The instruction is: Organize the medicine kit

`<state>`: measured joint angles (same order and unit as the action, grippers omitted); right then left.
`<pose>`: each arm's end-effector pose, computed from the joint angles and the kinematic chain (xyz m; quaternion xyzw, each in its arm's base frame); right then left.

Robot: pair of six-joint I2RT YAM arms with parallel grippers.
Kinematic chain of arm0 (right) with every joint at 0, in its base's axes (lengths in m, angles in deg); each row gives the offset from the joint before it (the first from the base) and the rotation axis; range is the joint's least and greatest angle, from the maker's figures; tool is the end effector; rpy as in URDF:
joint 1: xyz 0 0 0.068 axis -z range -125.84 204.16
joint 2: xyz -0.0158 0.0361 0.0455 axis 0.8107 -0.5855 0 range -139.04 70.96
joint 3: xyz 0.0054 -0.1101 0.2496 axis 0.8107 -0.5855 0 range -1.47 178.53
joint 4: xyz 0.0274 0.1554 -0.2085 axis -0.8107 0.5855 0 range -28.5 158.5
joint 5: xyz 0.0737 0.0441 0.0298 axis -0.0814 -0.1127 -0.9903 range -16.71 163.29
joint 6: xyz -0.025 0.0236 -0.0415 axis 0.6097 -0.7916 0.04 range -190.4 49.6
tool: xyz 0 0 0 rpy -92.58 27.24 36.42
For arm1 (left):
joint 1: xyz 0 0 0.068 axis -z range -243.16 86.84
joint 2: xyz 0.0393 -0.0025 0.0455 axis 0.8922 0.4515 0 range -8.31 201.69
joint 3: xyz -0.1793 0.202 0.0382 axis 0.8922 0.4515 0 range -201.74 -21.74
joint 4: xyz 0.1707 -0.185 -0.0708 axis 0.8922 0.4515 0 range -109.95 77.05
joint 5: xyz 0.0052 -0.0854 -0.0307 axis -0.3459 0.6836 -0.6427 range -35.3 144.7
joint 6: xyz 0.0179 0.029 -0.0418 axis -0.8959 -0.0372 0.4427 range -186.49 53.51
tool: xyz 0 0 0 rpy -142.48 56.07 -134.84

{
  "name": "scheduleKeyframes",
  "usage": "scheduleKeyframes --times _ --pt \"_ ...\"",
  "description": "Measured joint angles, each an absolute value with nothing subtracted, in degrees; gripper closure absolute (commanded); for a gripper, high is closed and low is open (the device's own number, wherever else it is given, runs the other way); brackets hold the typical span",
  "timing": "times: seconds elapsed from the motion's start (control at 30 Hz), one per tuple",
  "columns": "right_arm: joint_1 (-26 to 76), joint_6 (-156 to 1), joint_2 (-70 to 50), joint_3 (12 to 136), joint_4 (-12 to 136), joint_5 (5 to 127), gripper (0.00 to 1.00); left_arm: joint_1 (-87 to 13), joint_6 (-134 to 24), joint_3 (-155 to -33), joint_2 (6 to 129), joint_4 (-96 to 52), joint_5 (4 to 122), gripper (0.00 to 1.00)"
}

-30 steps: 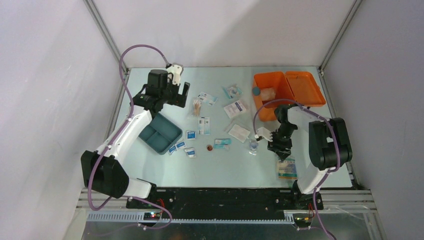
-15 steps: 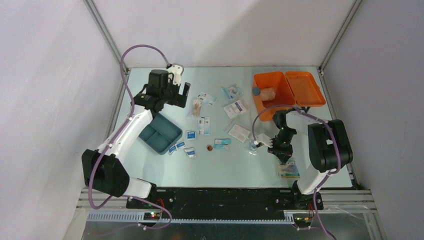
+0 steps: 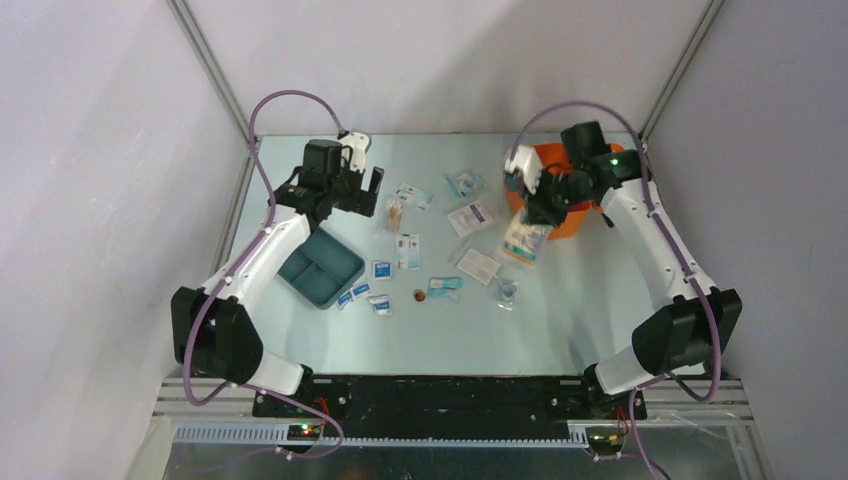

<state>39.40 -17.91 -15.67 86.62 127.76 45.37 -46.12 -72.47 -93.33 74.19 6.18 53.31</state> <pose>0.2790 0.0907 0.3479 -0.5683 0.7595 0.1543 0.2764 0.3110 -0.0944 0.3217 0.1733 0.8782 -0.0321 0.4447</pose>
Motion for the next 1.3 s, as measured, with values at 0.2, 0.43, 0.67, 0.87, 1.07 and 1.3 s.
scheduleKeyframes --times 0.2,0.43,0.67,0.87,1.07,1.3 --pt "43.0 -42.1 -20.3 98.5 115.4 48.8 1.0 -46.1 -72.4 -95.3 76.4 6.3 53.5 0.01" --pt "46.7 -61.8 -34.7 110.4 105.2 64.3 1.0 -46.1 -72.4 -96.3 76.5 5.9 53.4 0.02" --pt "47.0 -68.8 -39.7 111.3 103.6 76.4 1.0 -46.1 -72.9 -96.3 76.4 5.9 52.8 0.01" --pt "47.0 -69.3 -42.2 111.7 101.2 80.9 1.0 -46.1 -73.1 -96.6 76.6 6.1 52.1 0.01" --pt "46.9 -67.6 -50.0 112.3 99.8 82.8 1.0 -46.1 -74.4 -99.2 78.3 6.2 51.4 0.01" --pt "46.8 -66.7 -55.9 113.9 100.2 82.9 1.0 -46.1 -75.9 -99.9 78.8 6.3 50.2 0.01"
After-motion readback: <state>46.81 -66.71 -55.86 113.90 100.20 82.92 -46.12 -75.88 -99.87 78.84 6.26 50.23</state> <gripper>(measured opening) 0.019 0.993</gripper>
